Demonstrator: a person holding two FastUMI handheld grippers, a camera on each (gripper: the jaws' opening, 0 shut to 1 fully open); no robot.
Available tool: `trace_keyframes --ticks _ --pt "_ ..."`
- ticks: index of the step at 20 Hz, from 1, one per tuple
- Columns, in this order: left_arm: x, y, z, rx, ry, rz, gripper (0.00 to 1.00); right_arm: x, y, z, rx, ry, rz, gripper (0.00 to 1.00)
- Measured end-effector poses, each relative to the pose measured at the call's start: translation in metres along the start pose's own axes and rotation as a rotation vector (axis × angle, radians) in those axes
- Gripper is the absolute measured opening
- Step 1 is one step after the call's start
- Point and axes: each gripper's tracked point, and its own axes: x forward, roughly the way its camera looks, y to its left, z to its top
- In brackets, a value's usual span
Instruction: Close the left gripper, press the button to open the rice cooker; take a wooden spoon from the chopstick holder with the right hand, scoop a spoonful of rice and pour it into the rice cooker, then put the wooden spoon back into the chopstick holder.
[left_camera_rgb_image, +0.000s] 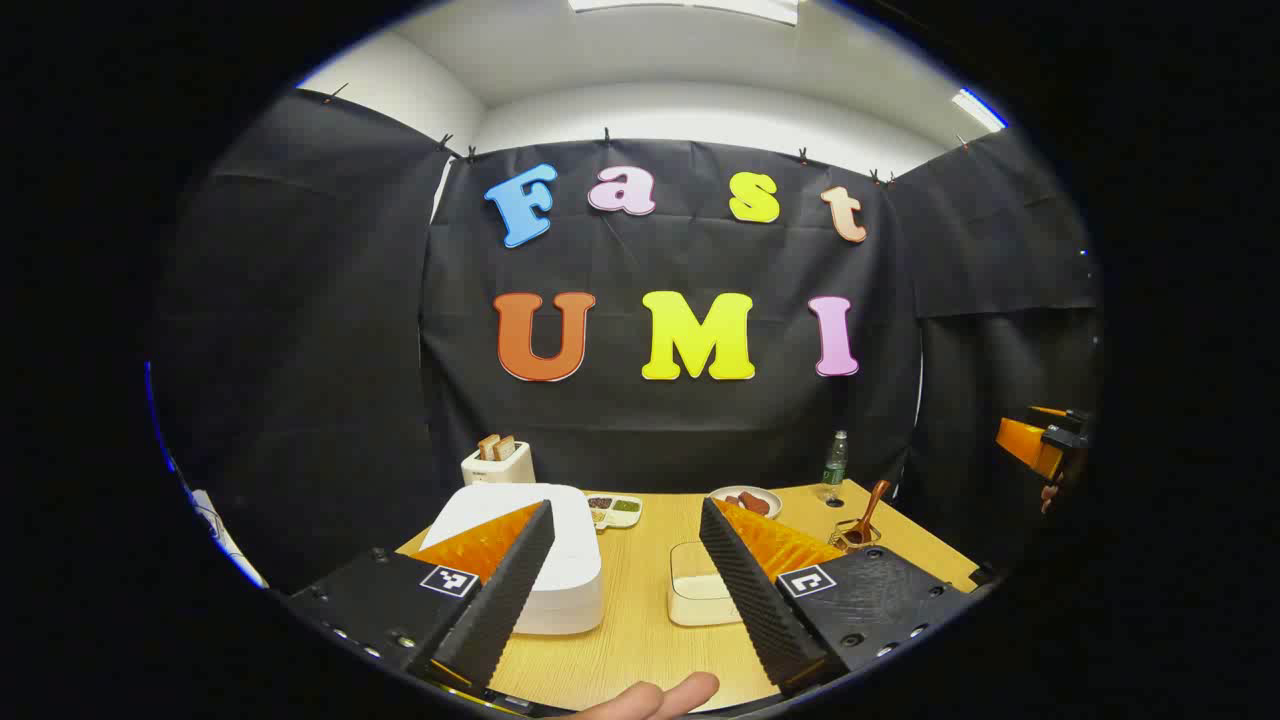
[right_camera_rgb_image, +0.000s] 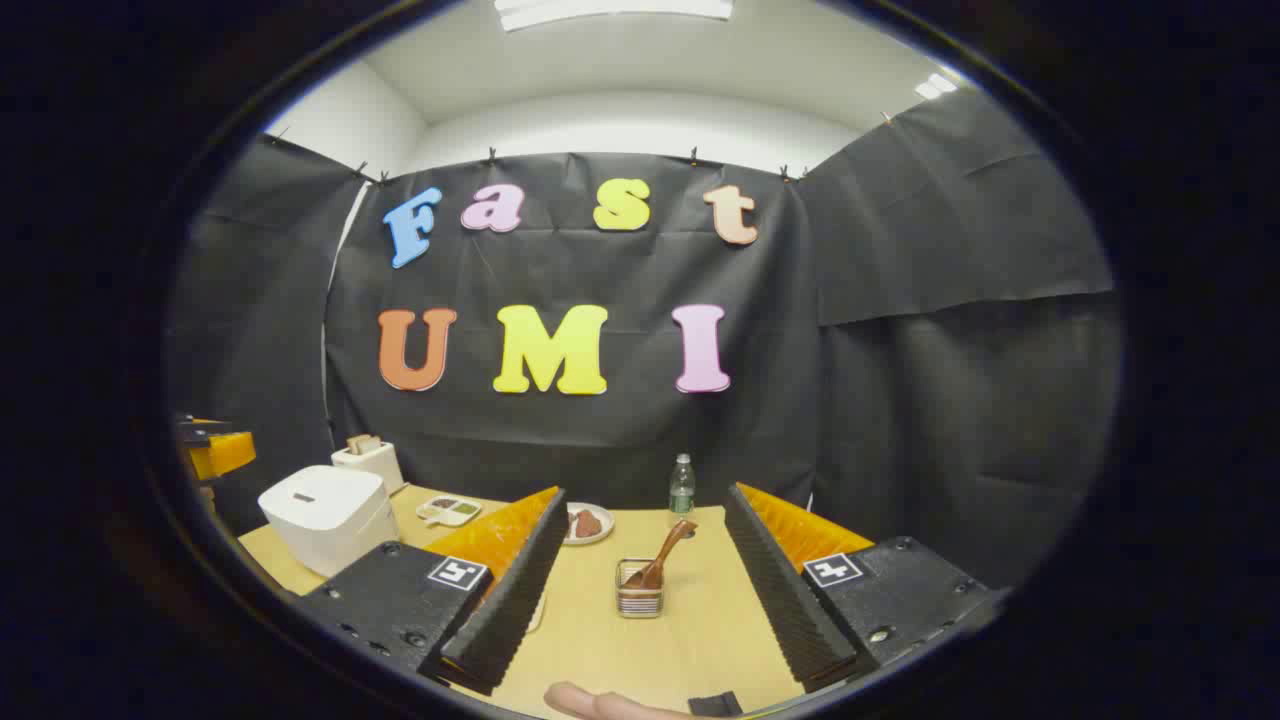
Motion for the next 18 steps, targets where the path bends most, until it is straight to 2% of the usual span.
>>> trace_keyframes --ticks 1,4,5,6,7,10,13,18 --pt "0.001 -0.003 0.001 -0.003 -0.002 -0.004 0.93 0.000 0.001 -0.002 0.003 0.001 0.003 0.99" --pt "-0.003 -0.001 0.005 -0.011 -0.004 -0.008 0.93 -0.002 -0.005 -0.002 0.003 -0.004 -0.009 0.99" --pt "-0.004 -0.002 0.008 -0.007 -0.013 -0.014 0.93 -0.002 -0.008 -0.001 -0.005 -0.006 -0.018 0.96" --pt "-0.005 -0.002 0.011 -0.001 -0.023 -0.017 0.93 -0.002 -0.011 0.000 -0.012 -0.008 -0.026 0.99" --pt "-0.006 -0.001 0.013 -0.001 -0.034 -0.014 0.93 -0.003 -0.013 0.001 -0.015 -0.015 -0.034 0.96" --pt "-0.008 0.003 0.011 -0.021 -0.032 0.003 0.93 -0.006 -0.014 0.002 -0.014 -0.023 -0.036 0.99" --pt "-0.012 -0.001 0.013 -0.038 -0.028 -0.034 0.93 -0.005 -0.014 -0.001 -0.004 -0.019 -0.030 0.99" --pt "-0.010 0.013 0.010 0.000 -0.029 0.000 0.92 -0.003 -0.014 -0.005 0.008 -0.006 -0.031 0.99"
